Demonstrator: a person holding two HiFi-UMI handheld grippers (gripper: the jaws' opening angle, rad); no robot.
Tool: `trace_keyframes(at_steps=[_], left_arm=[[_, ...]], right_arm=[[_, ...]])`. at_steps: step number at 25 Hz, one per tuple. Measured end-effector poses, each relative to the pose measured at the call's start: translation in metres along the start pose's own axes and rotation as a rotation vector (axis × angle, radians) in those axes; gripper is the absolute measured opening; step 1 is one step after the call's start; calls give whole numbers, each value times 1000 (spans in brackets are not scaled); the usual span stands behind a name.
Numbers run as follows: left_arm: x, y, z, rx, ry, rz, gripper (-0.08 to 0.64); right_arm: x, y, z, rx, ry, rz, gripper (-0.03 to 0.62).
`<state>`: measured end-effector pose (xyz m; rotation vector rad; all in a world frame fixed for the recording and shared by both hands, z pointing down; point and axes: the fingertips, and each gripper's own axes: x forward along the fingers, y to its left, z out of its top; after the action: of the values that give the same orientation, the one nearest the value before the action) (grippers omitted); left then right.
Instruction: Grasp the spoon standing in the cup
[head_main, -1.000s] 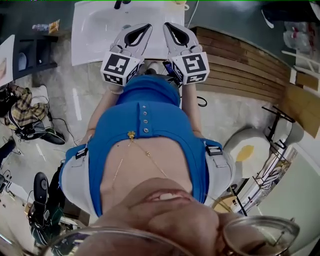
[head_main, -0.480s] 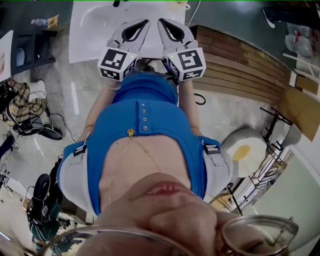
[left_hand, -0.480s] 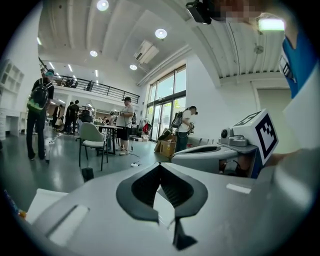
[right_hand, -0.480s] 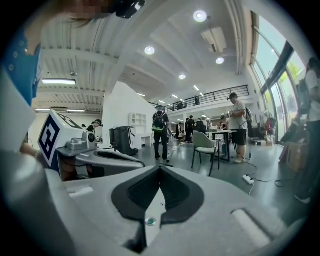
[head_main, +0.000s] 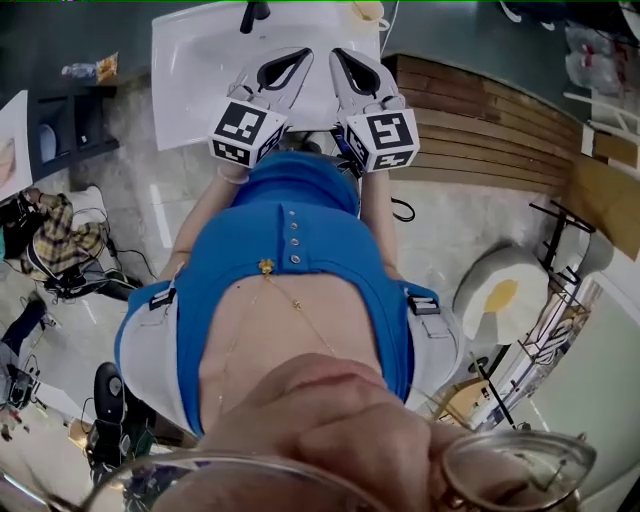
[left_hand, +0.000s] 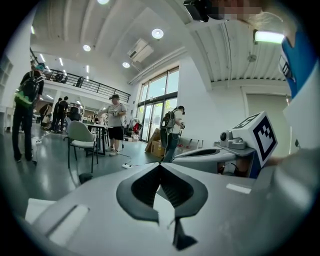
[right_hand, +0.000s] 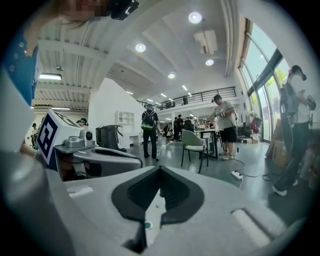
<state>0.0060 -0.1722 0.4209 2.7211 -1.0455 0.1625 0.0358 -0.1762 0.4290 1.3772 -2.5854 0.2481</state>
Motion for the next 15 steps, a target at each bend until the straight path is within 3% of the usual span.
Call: trace_keyframes(at_steps=[7, 15], left_arm=[[-18, 34, -4, -25, 2, -34, 0], [-22, 58, -14, -32, 24, -91, 0]], right_arm=[[27, 16, -2, -24, 51, -54, -2], [43, 19, -8, 30, 58, -129, -2]])
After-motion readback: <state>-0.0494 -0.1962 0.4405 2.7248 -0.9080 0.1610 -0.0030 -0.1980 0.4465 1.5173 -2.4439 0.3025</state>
